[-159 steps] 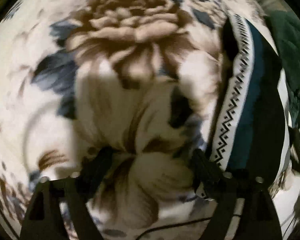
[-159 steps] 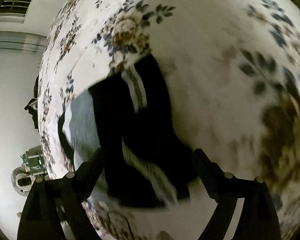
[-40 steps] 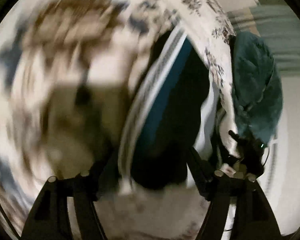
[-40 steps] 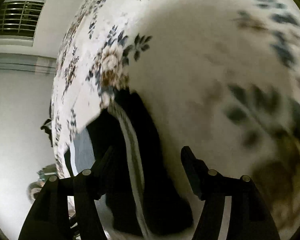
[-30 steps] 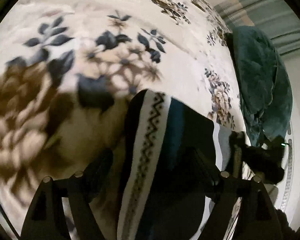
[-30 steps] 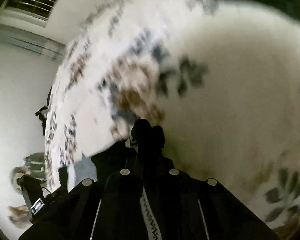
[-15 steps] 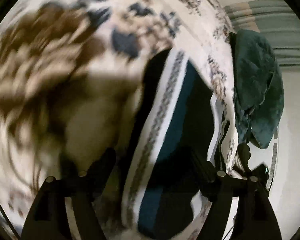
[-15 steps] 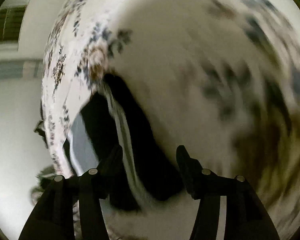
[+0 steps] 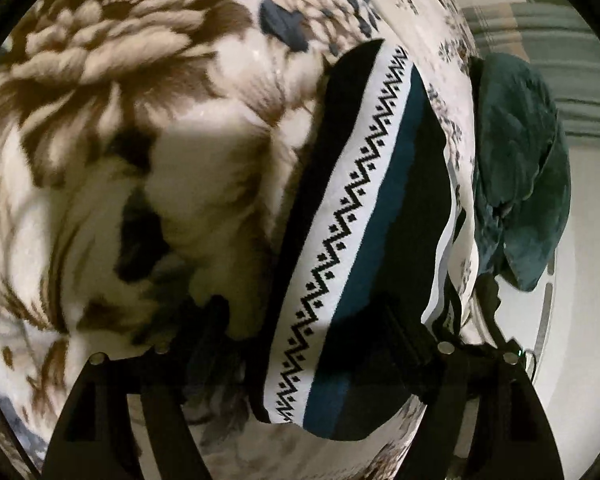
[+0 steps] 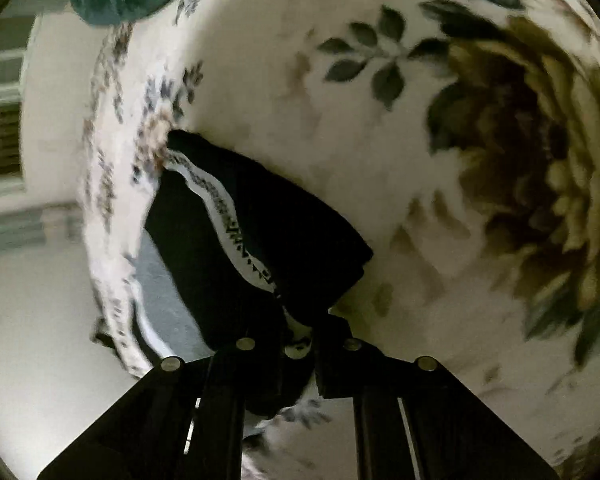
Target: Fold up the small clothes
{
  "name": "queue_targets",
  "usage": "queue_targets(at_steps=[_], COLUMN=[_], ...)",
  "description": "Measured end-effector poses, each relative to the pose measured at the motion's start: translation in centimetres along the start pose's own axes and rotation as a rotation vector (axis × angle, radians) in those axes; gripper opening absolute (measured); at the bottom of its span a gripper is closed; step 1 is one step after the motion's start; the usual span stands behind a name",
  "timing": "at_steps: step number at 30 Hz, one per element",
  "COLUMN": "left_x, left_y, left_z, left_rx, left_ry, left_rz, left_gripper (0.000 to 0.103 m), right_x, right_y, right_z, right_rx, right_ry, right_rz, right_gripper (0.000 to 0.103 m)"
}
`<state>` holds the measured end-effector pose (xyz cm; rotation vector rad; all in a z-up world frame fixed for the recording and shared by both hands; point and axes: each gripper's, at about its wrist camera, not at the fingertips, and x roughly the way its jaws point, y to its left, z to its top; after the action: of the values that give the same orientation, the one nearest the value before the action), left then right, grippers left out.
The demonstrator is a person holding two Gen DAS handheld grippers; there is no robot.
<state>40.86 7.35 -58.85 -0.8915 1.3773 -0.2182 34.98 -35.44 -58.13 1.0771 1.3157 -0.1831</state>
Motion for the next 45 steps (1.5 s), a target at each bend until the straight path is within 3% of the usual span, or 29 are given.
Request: queue_targets(at_steps=[3,4,6,9,12,13,18,21,27,28,29,30,31,32,35,41,45], left_x=[-0.2,-0.4,-0.8,-0.6,0.7,1.1,3.5,4.3,4.9,4.7,4.7,4.6,4.4,4.1,2.9,0.9,-0.3], left_y=[0.1,0.2,0.4,1.1,1.6,1.5,-0.1,-1.2,-2.5,-2.7,-3.0,-3.4,-3.7,-4.1,-5.2,-8.9,-13.0], left_z=[0.1,0.1,-0.1,0.0,0.7,1.1,3.6,4.6,5.8,5.8,5.9,6.1,6.4,6.7,7.6,11.4,16.5], left_rx=[-0.005,-0.014,-0.022,-0.025,-0.033,-0.03,0.019,0.062,0.081,0.08,0.092,0.101,0.101,0.103,0.119,0.166,0.233], left_ry=[0.005,0.003,-0.007,-0.004,-0.008,-0.011,-0.015,-0.026,-0.055,-0.077,-0.087,-0.084,-0.088,-0.092,-0.099,-0.09,-0.096], left_rz=[0.0,-0.002,-0.021,-0.043,-0.088,-0.099,-0.157,-0.158,-0.163,-0.184,-0.202,-0.209,-0.221,-0.23,-0.242,-0.296,-0.33], left_gripper=[0.075,0.075,0.075,0.08,0.082,0.087,0.099,0.1,0.101,0.094,0.067,0.06,0.051,0.044,0.039,0.039,0.039], right_x=[-0.5,-0.9,-2.4,-1.9,2.1,3.5,6.7,7.5,10.3,10.5,10.5,10.6,10.7,10.7,9.4,5.0,3.3], right_y=[-0.2,-0.1,-0.6,-1.2,-2.5,-2.8,-2.8,-1.1,2.2,2.5,2.7,3.0,3.3,3.6,5.1,10.8,16.1], right_z=[0.5,0.5,0.0,-0.6,-0.4,-0.2,0.4,0.5,0.3,0.3,0.2,0.1,-0.1,-0.3,-0.8,-0.4,1.7], right_rx=[-0.04,-0.037,0.004,0.044,0.054,0.066,0.072,0.041,0.027,0.031,0.033,0.031,0.022,0.017,-0.021,-0.098,-0.149], right_ry=[0.05,0.049,0.015,0.039,0.148,0.174,0.2,0.219,0.229,0.219,0.21,0.198,0.198,0.192,0.143,0.041,-0.024], right_rz=[-0.052,-0.049,-0.025,0.086,0.21,0.241,0.435,0.502,0.522,0.527,0.53,0.525,0.502,0.495,0.472,0.505,0.544], right_gripper=[0.018,0.034,0.057,0.074,0.079,0.079,0.094,0.094,0.094,0.092,0.078,0.06,0.03,0.031,0.027,0.025,0.025])
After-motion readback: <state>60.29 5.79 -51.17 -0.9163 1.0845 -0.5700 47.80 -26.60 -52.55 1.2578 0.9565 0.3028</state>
